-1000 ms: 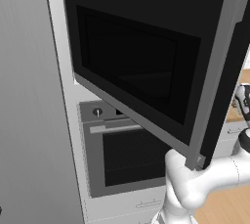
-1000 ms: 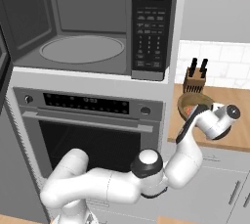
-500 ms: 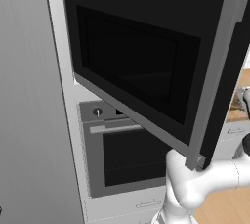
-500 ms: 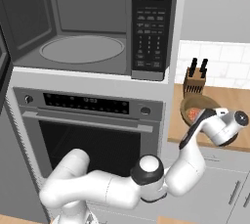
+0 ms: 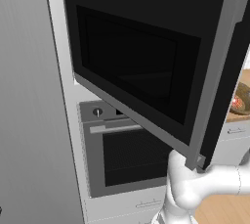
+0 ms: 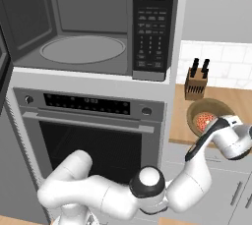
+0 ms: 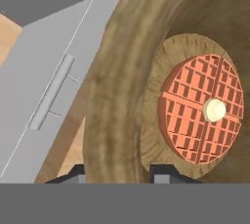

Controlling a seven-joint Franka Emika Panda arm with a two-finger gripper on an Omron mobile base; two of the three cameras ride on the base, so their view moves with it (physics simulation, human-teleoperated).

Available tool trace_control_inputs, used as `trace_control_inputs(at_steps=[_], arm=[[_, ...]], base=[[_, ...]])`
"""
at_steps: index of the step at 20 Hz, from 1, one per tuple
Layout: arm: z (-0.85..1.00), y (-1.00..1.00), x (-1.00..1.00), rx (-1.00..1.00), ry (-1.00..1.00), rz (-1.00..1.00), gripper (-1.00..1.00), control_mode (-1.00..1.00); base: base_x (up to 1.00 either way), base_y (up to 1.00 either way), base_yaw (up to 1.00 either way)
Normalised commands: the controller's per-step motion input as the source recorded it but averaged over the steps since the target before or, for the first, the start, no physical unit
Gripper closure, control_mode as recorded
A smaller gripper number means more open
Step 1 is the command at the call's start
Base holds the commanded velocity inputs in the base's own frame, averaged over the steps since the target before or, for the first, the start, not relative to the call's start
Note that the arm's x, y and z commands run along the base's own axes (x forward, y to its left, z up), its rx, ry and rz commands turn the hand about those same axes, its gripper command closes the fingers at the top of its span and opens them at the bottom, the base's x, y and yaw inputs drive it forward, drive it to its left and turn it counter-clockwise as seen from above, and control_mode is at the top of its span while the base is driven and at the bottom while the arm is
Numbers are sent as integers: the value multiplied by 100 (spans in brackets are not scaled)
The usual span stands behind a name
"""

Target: Open the microwave, place the bowl with waffle inside the microwave, then close the microwave door and turn it on.

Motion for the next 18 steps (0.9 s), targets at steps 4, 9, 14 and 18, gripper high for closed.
trace_control_inputs(at_steps=[4,9,14,18], arm=[[5,-59,-76,-17,-13,13,100,-100],[0,-68,-83,-14,-11,16,100,-100],[9,-46,-61,10,-2,10,100,-100],[52,-2,-61,3,-3,21,100,-100]], base=[[0,0,0],[0,0,0],[0,0,0],[0,0,0]])
